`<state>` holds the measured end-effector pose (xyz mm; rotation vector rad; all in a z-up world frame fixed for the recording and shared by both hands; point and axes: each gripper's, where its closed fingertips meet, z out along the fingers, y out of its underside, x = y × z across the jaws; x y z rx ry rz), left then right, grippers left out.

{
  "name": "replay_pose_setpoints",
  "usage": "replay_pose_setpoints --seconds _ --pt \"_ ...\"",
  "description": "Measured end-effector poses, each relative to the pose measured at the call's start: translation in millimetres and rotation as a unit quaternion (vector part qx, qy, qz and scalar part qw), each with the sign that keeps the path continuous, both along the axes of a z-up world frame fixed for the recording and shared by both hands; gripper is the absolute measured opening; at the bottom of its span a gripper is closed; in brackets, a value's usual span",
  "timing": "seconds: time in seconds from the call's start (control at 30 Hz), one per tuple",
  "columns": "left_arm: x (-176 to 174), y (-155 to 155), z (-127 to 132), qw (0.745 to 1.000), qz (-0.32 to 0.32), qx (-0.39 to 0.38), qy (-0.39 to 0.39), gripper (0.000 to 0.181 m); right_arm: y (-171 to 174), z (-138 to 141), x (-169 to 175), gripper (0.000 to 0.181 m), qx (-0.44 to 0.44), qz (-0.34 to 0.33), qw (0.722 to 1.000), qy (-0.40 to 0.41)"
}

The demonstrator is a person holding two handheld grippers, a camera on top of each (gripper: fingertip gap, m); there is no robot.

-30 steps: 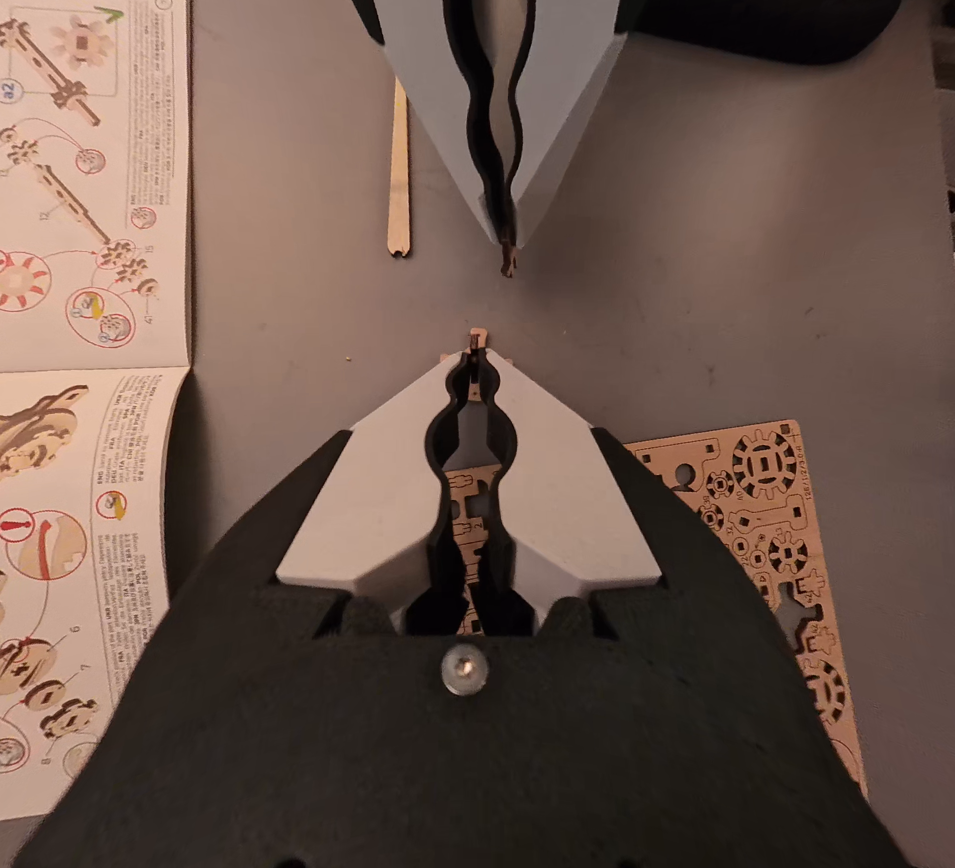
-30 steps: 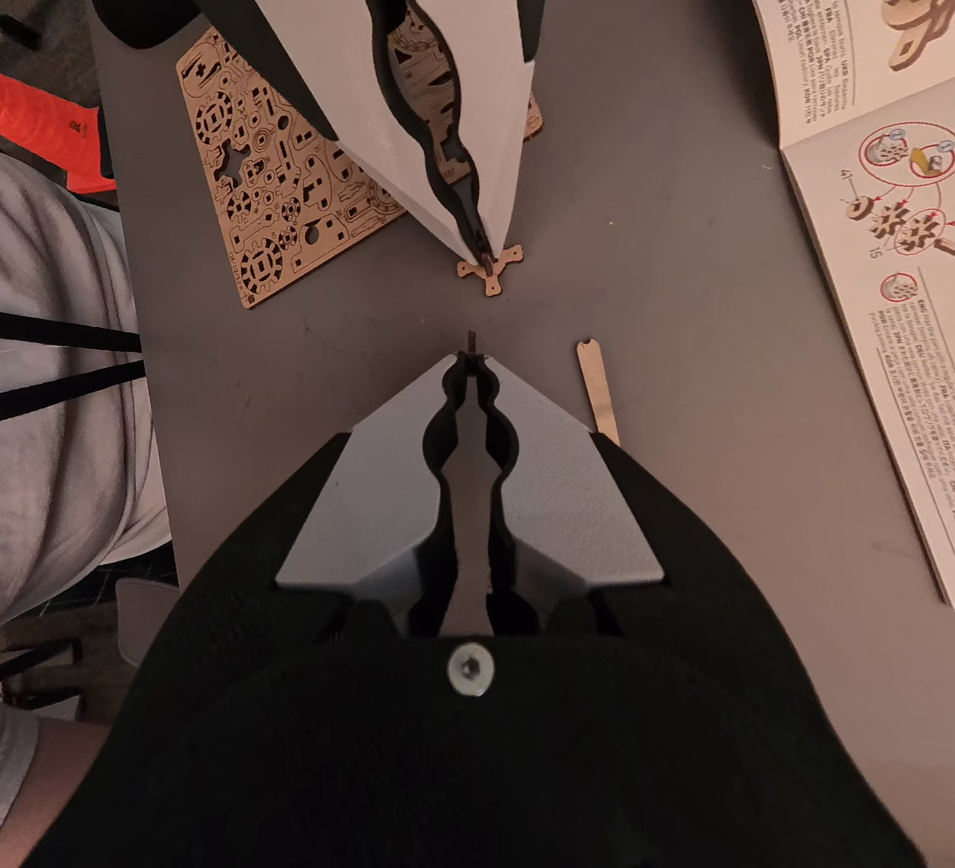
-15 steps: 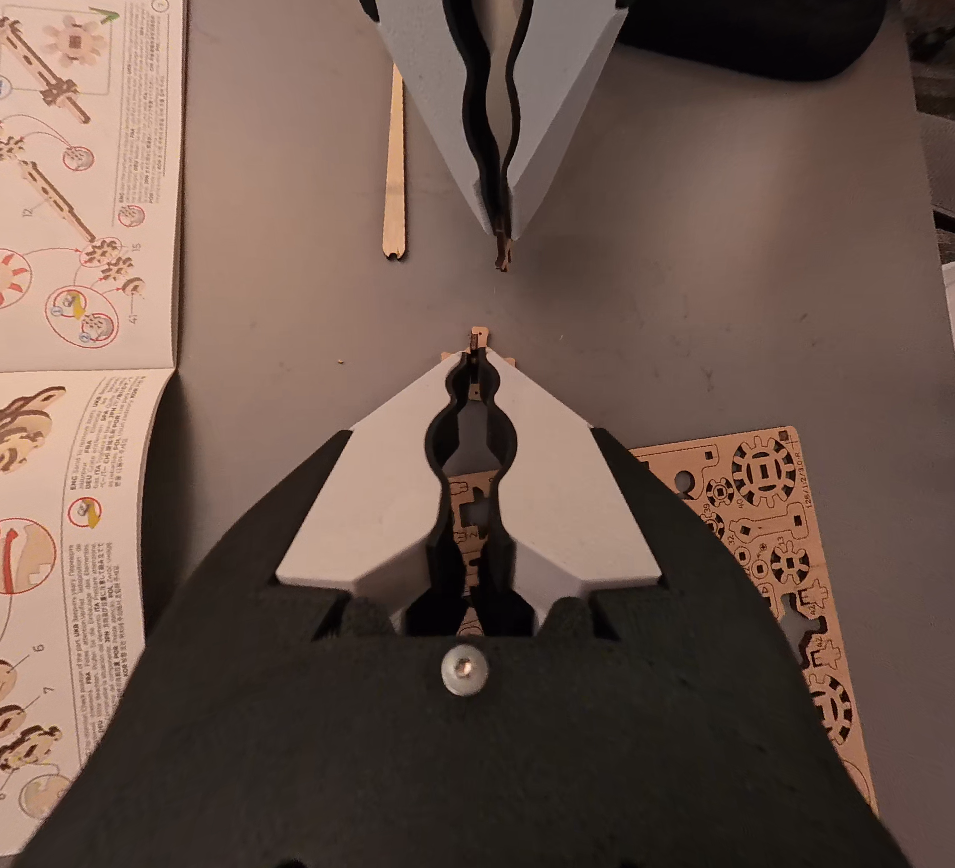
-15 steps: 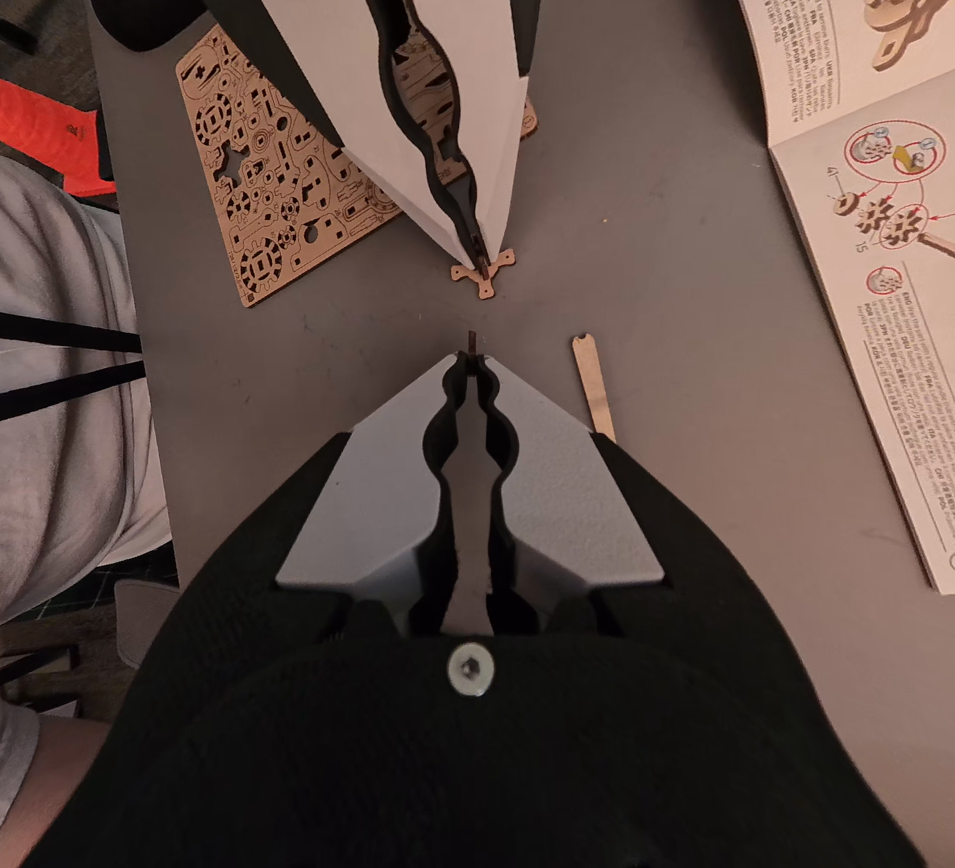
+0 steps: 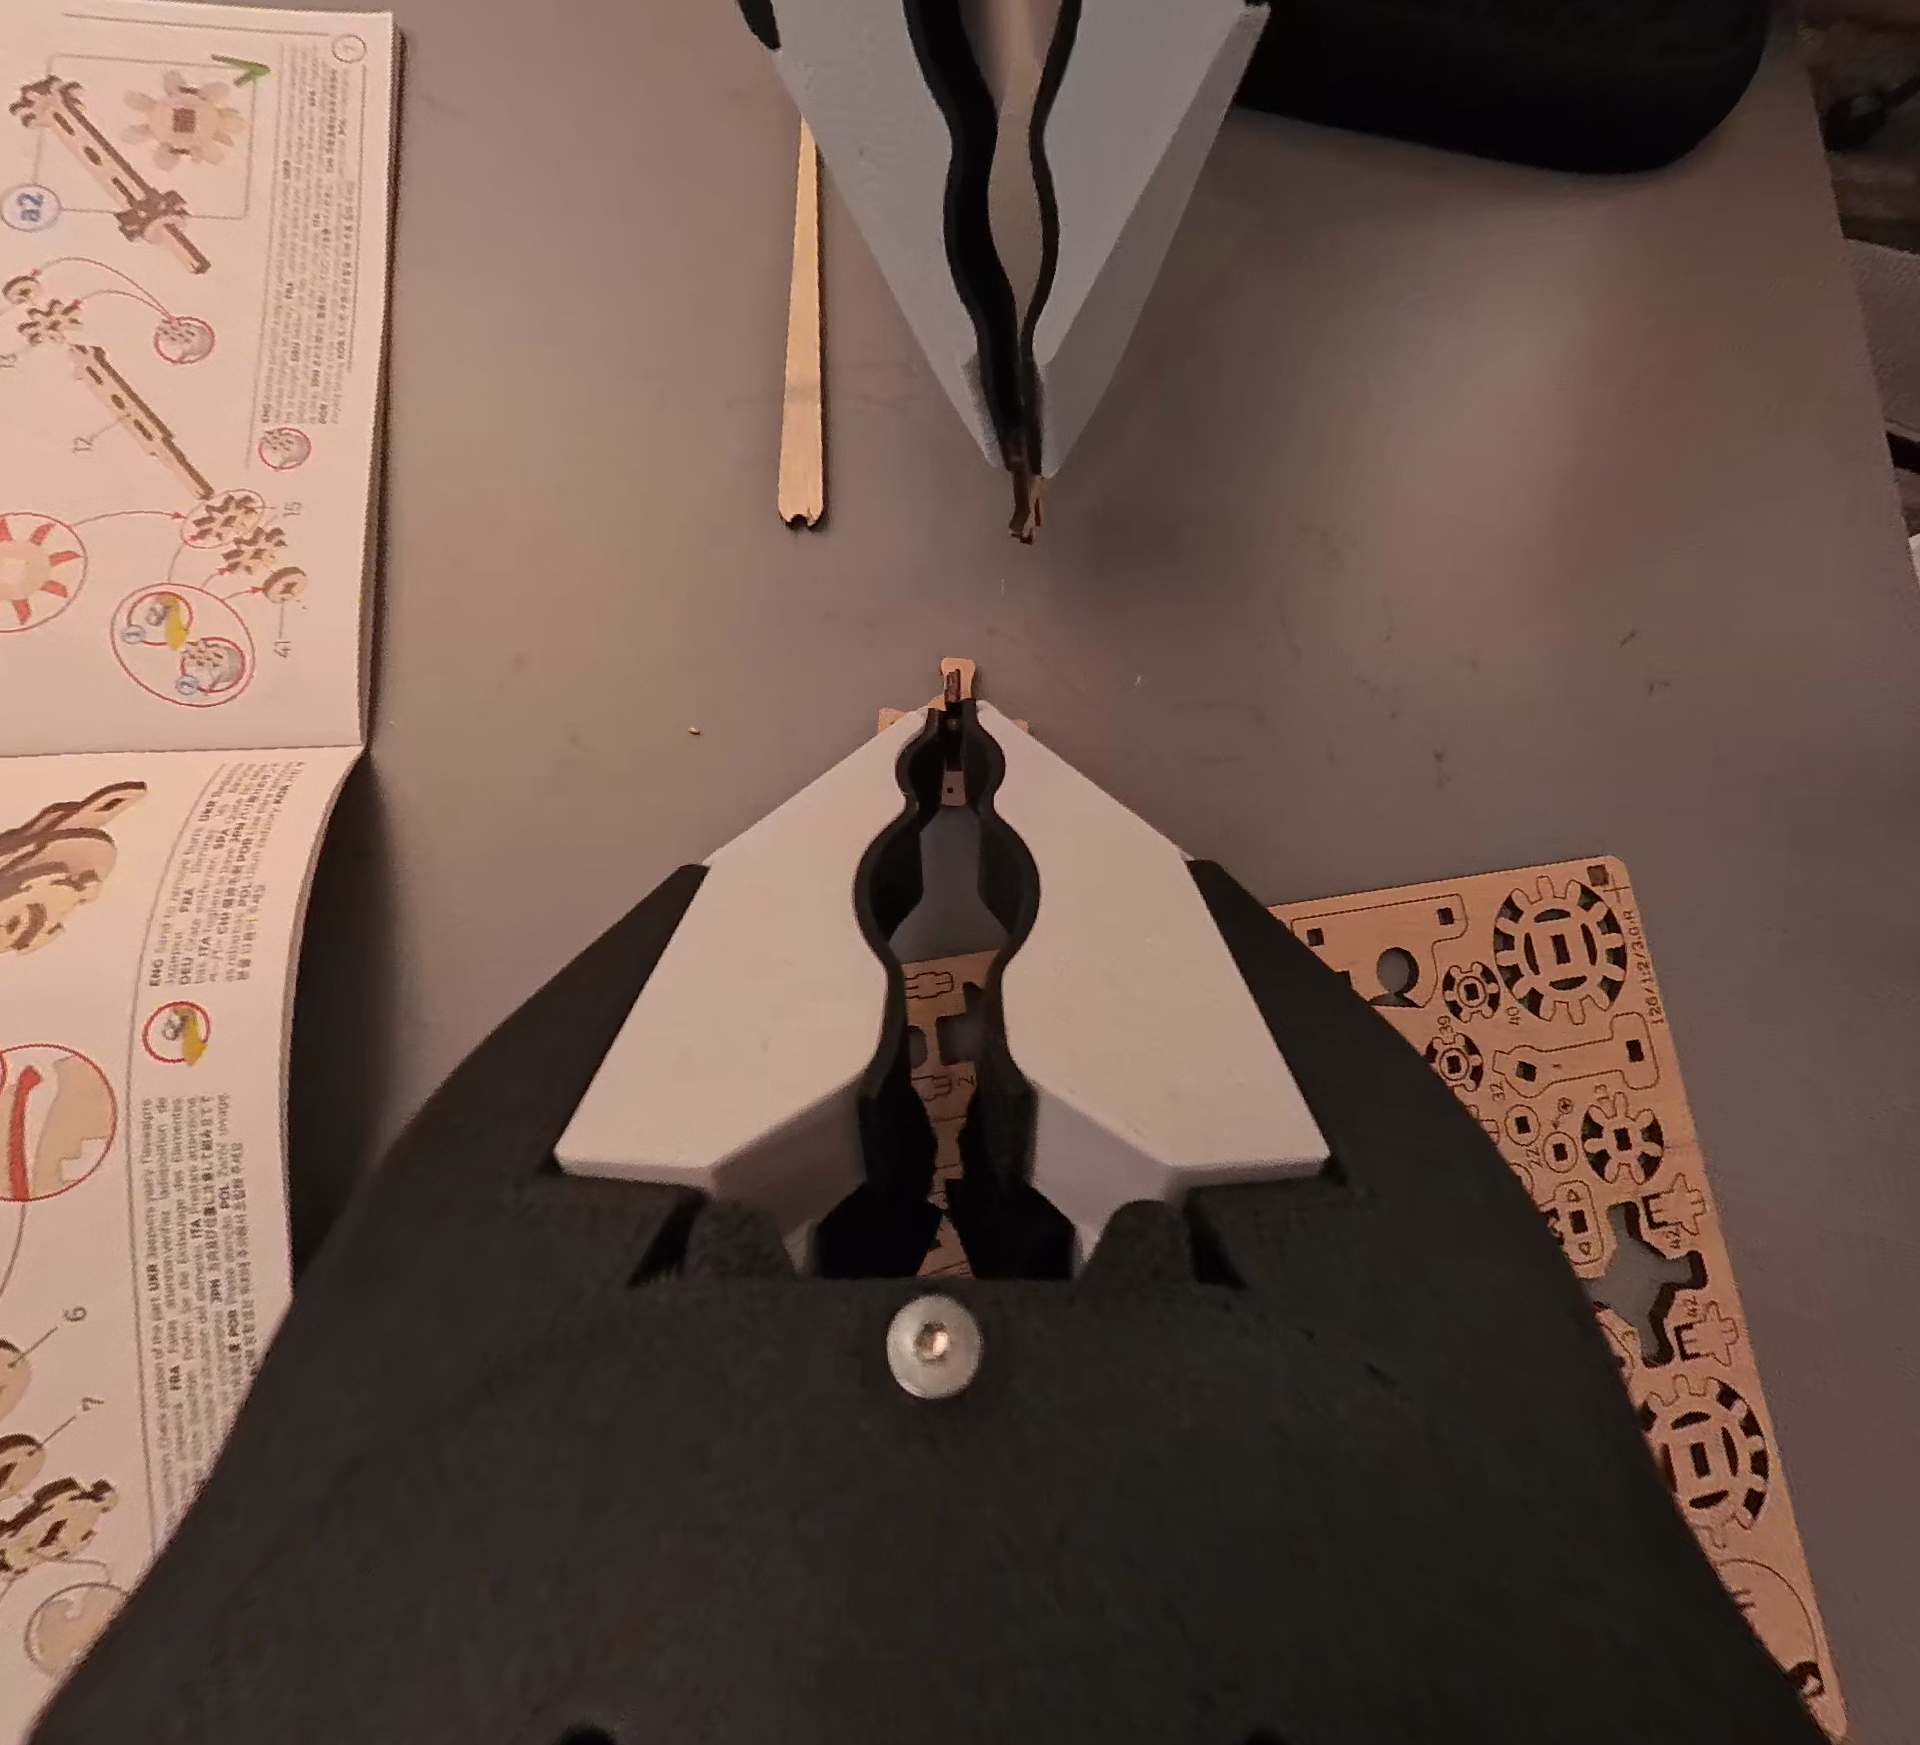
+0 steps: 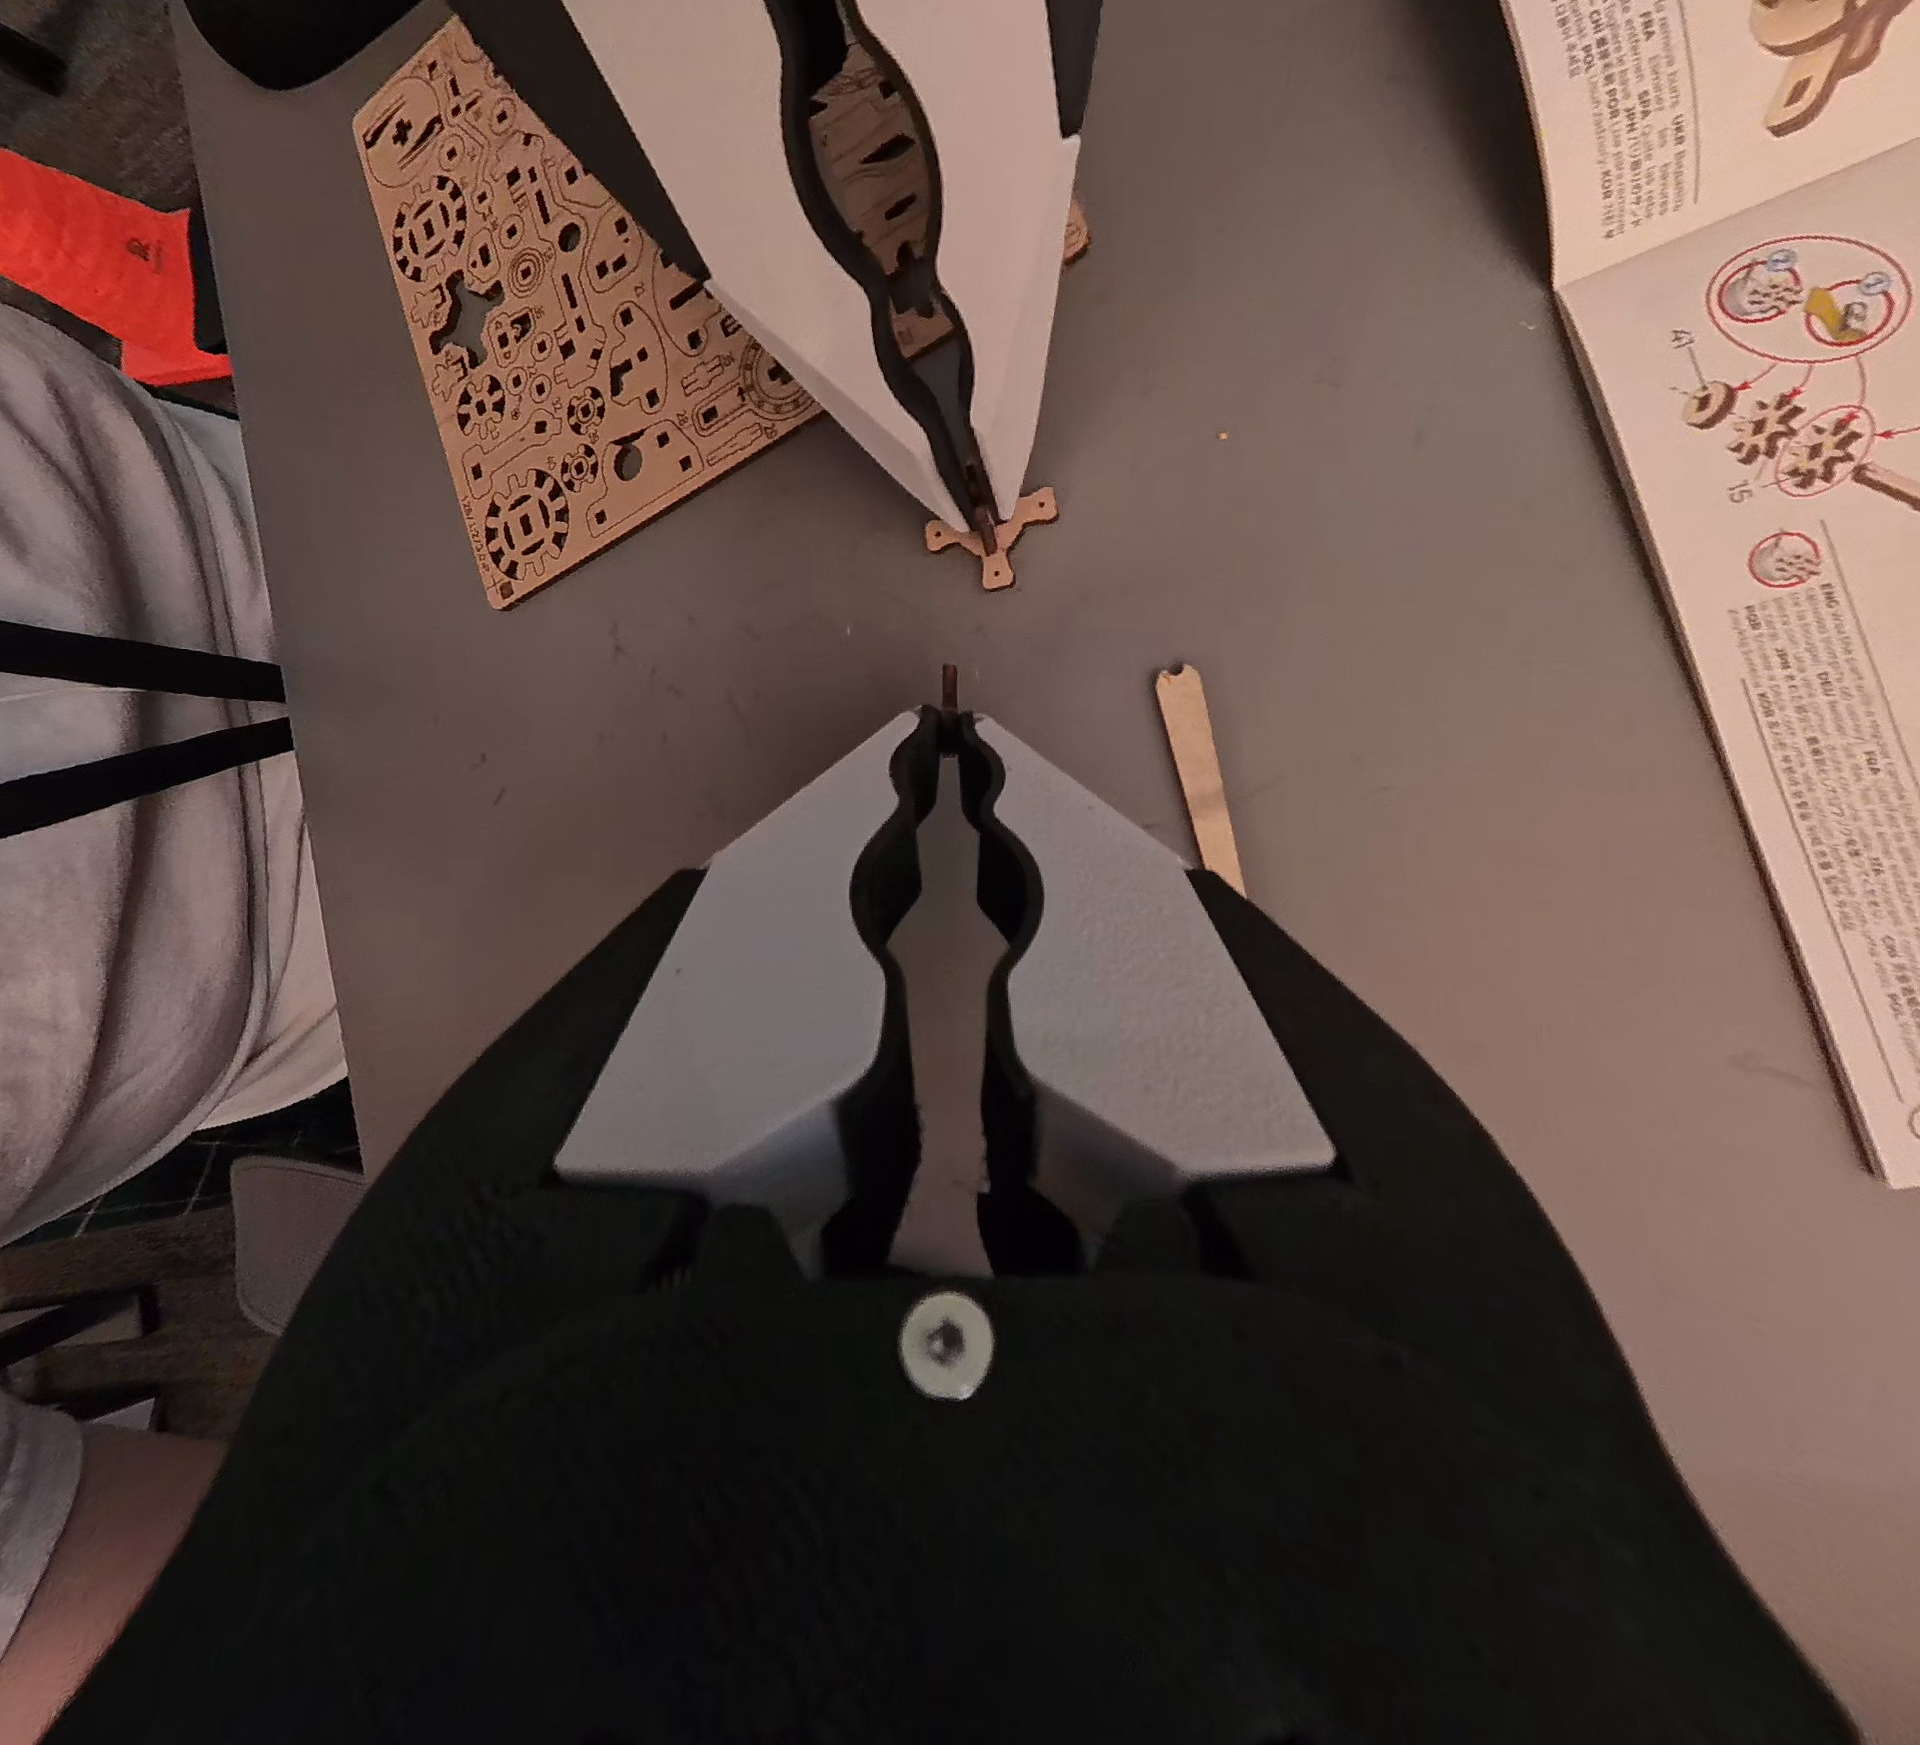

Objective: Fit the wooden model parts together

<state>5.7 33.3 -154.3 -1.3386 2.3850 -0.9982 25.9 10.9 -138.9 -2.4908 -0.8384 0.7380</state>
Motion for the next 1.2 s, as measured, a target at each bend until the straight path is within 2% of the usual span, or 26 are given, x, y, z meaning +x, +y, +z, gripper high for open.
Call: replay_pose_setpoints --seconds 0.33,0.5,0.6,0.73,0.9,1.07,1.2 --pt "3 0 0 0.999 -0.013 0.035 -0.021 0.0 -1 0 0 0.001 -0.002 0.001 1.0 0.0" --pt "2 0 0 0.993 -0.028 0.099 -0.052 0.001 -1 -1 -1 0.001 -0.004 0.002 1.0 -0.002" --pt "2 0 -1 0.991 -0.028 0.122 -0.043 0.001 -2 -3 -1 0.001 -0.006 0.004 1.0 -0.005" --pt "2 0 -1 0.996 -0.014 0.087 -0.008 0.001 -3 -3 -2 0.002 -0.006 0.006 1.0 -0.01" --pt "4 3 0 0.997 -0.006 0.071 -0.013 0.001 0 0 -3 0.009 0.008 0.008 1.0 -0.006" --pt "4 4 0 0.997 -0.011 0.072 -0.01 0.001 23 17 -18 0.009 0.114 0.031 0.992 0.034" --pt "4 5 0 0.997 -0.009 0.072 -0.011 0.001 29 5 -20 0.009 0.136 0.045 0.99 0.0"
